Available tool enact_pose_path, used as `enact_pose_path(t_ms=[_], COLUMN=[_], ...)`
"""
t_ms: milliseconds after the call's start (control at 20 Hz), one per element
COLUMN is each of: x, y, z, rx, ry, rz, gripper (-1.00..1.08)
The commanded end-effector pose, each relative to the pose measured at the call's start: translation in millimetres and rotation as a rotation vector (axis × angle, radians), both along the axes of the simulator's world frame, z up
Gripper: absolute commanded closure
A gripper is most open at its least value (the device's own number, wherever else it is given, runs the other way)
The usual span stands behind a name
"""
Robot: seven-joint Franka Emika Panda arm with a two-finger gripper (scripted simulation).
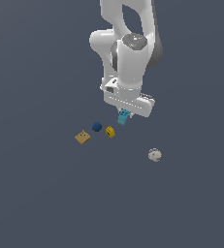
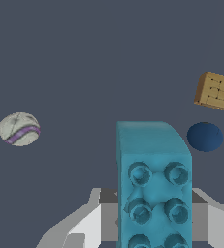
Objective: Pick up a designated object from a clutter of objects.
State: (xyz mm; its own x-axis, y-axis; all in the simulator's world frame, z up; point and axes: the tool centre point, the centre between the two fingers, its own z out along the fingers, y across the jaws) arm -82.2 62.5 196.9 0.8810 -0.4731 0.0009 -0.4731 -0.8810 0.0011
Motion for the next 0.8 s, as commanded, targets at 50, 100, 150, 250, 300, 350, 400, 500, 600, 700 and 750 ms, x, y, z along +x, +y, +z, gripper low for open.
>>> enact_pose_path(t_ms=[50,100,150,250,300,350,400,500,600,700,750], x=[6,8,10,14,16,18,20,24,27,30,32], y=[-1,-2,-2,-2,-3,-3,-3,-4,-4,-4,-4], z=[32,41,50,69,78,86,94,109,122,133,138], rx=[0.000,0.000,0.000,0.000,0.000,0.000,0.000,0.000,0.001,0.001,0.001], ry=[0.000,0.000,0.000,0.000,0.000,0.000,0.000,0.000,0.000,0.000,0.000], rz=[0.000,0.000,0.000,0.000,0.000,0.000,0.000,0.000,0.001,0.001,0.001], gripper=[1.08,1.08,1.08,1.08,1.08,1.08,1.08,1.08,1.08,1.08,1.08])
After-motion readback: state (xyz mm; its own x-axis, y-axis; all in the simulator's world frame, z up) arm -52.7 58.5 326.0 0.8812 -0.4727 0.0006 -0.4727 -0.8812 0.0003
